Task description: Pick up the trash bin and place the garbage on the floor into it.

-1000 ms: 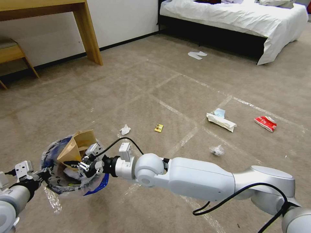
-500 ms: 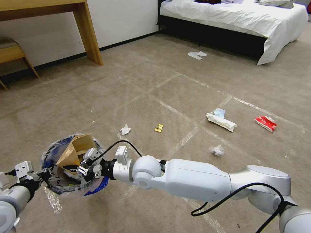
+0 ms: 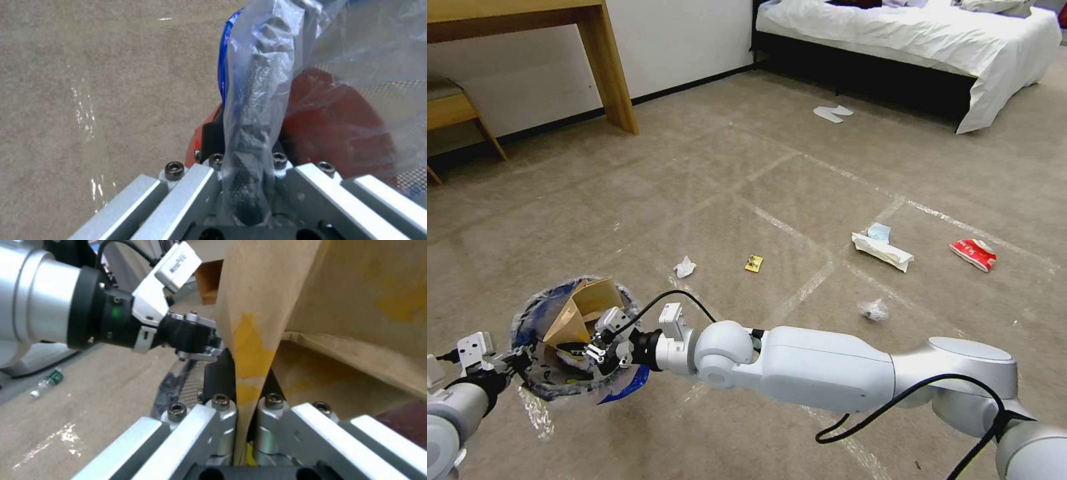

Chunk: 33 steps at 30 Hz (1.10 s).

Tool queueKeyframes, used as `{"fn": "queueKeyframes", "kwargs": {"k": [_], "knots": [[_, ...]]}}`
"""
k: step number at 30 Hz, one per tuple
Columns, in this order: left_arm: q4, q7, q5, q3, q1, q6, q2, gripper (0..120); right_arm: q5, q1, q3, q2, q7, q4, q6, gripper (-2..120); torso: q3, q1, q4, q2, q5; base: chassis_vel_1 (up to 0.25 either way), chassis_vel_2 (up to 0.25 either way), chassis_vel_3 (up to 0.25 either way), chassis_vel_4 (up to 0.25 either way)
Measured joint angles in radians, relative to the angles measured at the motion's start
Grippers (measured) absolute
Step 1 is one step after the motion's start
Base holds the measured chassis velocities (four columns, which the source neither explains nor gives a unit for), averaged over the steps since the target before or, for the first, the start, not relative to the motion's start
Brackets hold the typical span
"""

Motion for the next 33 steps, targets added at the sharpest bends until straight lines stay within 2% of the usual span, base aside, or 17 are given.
{"fn": "queueKeyframes", "kwargs": {"k": [2, 4, 6, 7, 8, 11, 13, 14, 17, 18, 20, 21, 25, 33], "knots": [[0.000, 0.000, 0.000, 0.000, 0.001, 0.000, 0.000, 0, -0.002, 0.002, 0.000, 0.002, 0.004, -0.002, 0.000, 13, 0.000, 0.000, 0.0000, 0.000, 0.0000, 0.000, 0.000, 0.000, 0.000], [0.000, 0.000, 0.000, 0.000, 0.001, 0.000, 0.000, 0, -0.002, 0.002, 0.000, 0.002, 0.005, -0.002, 0.000, 16, 0.000, 0.000, 0.0000, 0.000, 0.0000, 0.000, 0.000, 0.000, 0.000], [0.000, 0.001, 0.001, -0.001, 0.001, 0.000, 0.000, 0, -0.003, 0.002, 0.000, 0.004, 0.007, -0.003, 0.000, 28, 0.000, 0.000, 0.0000, 0.000, 0.0000, 0.000, 0.000, 0.000, 0.000], [0.000, 0.001, 0.001, -0.001, 0.001, 0.000, 0.000, 0, -0.003, 0.002, 0.000, 0.004, 0.007, -0.003, 0.000, 28, 0.000, 0.000, 0.0000, 0.000, 0.0000, 0.000, 0.000, 0.000, 0.000], [0.000, 0.001, 0.001, -0.001, 0.001, 0.000, 0.000, 0, -0.005, 0.002, 0.000, 0.004, 0.007, -0.004, 0.000, 35, 0.000, 0.000, 0.0000, 0.000, 0.0000, 0.000, 0.000, 0.000, 0.000], [0.000, 0.001, 0.001, -0.001, 0.001, 0.000, -0.001, 0, -0.008, 0.002, 0.000, 0.004, 0.007, -0.005, 0.000, 39, 0.000, 0.000, 0.0000, 0.000, 0.0000, 0.000, 0.000, 0.000, 0.000], [0.001, 0.002, 0.003, -0.001, 0.001, 0.000, -0.003, 0, -0.011, 0.002, 0.001, 0.005, 0.007, -0.007, 0.001, 51, 0.000, 0.000, 0.0000, 0.000, 0.0000, 0.000, 0.000, 0.000, 0.000], [0.001, 0.002, 0.003, -0.001, 0.001, 0.000, -0.003, 0, -0.011, 0.002, 0.001, 0.005, 0.007, -0.007, 0.001, 51, 0.000, 0.000, 0.0000, 0.000, 0.0000, 0.000, 0.000, 0.000, 0.000], [0.003, 0.002, 0.006, -0.001, 0.002, 0.000, -0.005, 0, -0.014, 0.002, 0.003, 0.007, 0.007, -0.008, 0.003, 68, 0.000, 0.000, 0.0000, 0.000, 0.0000, 0.000, 0.000, 0.000, 0.000], [0.003, 0.002, 0.006, -0.001, 0.002, 0.000, -0.005, 0, -0.014, 0.002, 0.003, 0.007, 0.007, -0.008, 0.003, 68, 0.000, 0.000, 0.0000, 0.000, 0.0000, 0.000, 0.000, 0.000, 0.000], [0.003, 0.003, 0.006, -0.001, 0.001, 0.000, -0.005, 0, -0.015, 0.003, 0.005, 0.010, 0.007, -0.009, 0.004, 80, 0.000, 0.000, 0.0000, 0.000, 0.0000, 0.000, 0.000, 0.000, 0.000], [0.003, 0.003, 0.006, -0.001, 0.001, 0.000, -0.005, 0, -0.015, 0.003, 0.005, 0.010, 0.007, -0.009, 0.004, 80, 0.000, 0.000, 0.0000, 0.000, 0.0000, 0.000, 0.000, 0.000, 0.000], [0.005, 0.004, 0.010, -0.001, 0.001, 0.000, -0.007, 0, -0.016, 0.005, 0.005, 0.012, 0.007, -0.010, 0.005, 96, 0.000, 0.000, 0.0000, 0.000, 0.0000, 0.000, 0.000, 0.000, 0.000], [0.008, 0.005, 0.014, -0.001, 0.001, 0.000, -0.008, 0, -0.019, 0.006, 0.005, 0.014, 0.006, -0.012, 0.007, 100, 0.000, 0.000, 0.0000, 0.000, 0.0000, 0.000, 0.000, 0.000, 0.000]]}}
